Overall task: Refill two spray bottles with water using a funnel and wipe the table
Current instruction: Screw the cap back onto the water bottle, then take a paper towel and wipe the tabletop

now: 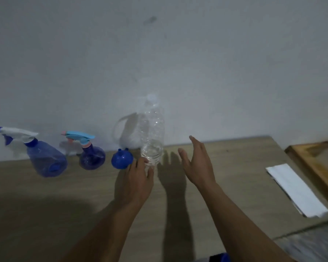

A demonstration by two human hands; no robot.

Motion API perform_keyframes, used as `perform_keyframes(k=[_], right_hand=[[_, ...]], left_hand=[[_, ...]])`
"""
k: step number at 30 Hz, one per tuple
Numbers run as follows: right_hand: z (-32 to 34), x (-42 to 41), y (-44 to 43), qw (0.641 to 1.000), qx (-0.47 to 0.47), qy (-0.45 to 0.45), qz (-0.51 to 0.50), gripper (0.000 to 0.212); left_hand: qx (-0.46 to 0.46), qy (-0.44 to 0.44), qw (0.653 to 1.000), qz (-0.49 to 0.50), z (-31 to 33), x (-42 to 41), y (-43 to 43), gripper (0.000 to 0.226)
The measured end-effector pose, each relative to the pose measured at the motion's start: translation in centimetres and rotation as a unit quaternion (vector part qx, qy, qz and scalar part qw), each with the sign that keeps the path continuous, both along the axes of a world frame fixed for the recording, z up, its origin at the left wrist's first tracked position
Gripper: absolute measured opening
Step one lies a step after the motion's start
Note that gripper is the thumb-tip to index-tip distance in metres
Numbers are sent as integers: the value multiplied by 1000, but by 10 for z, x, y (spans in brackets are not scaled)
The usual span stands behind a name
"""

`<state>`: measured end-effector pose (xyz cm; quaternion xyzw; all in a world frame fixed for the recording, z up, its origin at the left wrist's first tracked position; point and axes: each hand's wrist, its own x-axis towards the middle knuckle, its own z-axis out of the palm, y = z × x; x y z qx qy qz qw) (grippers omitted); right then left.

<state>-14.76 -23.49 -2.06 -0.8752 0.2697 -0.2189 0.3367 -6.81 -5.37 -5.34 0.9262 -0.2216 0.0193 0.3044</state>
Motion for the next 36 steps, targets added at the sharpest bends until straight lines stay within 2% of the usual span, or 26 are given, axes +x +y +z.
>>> perform_keyframes(k=[4,8,14,18,24,32,36], right_hand=[[11,-56,-39,995,-20,84,-56,51],[13,-113,-76,984,-19,139,-111,49],[5,-192,-136,960,-13,208,-188,52],[-12,-230,-169,944,3,232,-234,39],[-38,-265,-214,932,0,249,-263,30],[-61,-276,-240,925,-24,290,-245,20],[-63,-276,-245,920,-67,309,-234,16]], left_hand=[[-5,31,992,-120,20,-21,-55,25],[32,12,969,-245,29,-43,-123,33],[67,-25,924,-377,25,-83,-221,35],[92,-25,894,-439,13,-110,-276,36],[108,-50,871,-478,-12,-137,-340,34],[124,-100,867,-471,-37,-151,-390,32],[135,-129,871,-455,-44,-155,-401,26]])
